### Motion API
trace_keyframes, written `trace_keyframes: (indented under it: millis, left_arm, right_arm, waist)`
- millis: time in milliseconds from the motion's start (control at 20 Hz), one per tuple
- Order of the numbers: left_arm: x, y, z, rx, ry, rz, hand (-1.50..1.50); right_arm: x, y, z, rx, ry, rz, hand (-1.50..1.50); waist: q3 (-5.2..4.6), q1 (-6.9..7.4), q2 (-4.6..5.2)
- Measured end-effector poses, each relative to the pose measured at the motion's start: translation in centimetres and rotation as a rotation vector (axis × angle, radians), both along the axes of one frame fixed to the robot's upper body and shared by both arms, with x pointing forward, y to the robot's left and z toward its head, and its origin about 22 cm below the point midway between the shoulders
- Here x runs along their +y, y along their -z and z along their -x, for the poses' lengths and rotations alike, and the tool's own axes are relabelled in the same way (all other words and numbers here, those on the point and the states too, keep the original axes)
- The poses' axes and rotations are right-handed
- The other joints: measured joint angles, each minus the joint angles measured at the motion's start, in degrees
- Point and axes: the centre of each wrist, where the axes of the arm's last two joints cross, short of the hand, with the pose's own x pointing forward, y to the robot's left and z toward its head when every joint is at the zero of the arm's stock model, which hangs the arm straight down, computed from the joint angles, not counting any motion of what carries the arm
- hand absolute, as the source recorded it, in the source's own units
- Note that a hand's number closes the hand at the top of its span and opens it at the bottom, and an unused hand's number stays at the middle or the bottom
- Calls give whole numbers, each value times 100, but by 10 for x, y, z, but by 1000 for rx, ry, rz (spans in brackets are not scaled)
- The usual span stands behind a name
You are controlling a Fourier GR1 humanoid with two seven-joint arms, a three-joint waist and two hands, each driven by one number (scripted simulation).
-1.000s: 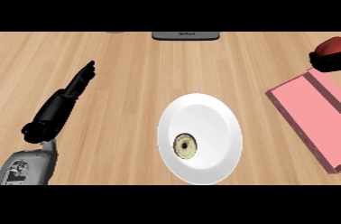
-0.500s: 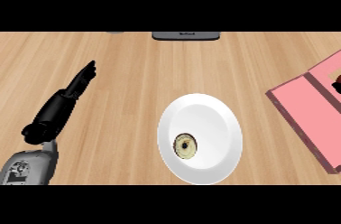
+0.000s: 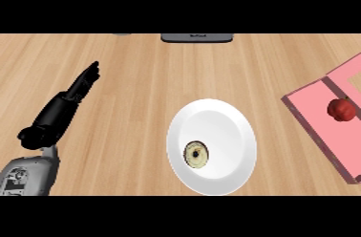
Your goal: Pick the bell pepper from the plate and place it in the cardboard box
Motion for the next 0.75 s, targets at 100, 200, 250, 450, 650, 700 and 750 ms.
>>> trace_keyframes:
  millis: [100, 200, 250, 450, 650, 700, 750]
  left_arm:
    - [1, 1, 0, 5, -4, 2, 0]
    - [0, 3, 1, 8, -6, -1, 0]
    - [-1, 4, 2, 11, -7, 0, 0]
    - [1, 5, 2, 14, -7, 2, 0]
    - [2, 6, 3, 16, -7, 2, 0]
    - [0, 6, 3, 13, -8, 1, 0]
    - [2, 2, 1, 6, -8, 1, 0]
  right_arm:
    - [-1, 1, 1, -107, -17, -66, -150]
    - [-2, -6, -1, -257, -16, -182, -150]
    - [-2, -7, -1, -331, -4, -256, -150]
    - [-16, -8, 2, -563, 109, -535, -150]
    - [-37, -5, 13, -693, 241, -702, -150]
    - [-44, -3, 18, -715, 268, -722, -150]
    - [-52, -2, 23, -740, 294, -740, -150]
  waist:
    - [3, -8, -2]
    - [8, -27, -21]
    - [9, -42, -33]
    - [9, -75, -44]
    - [4, -52, -23]
    - [3, -43, -18]
    - [3, -38, -14]
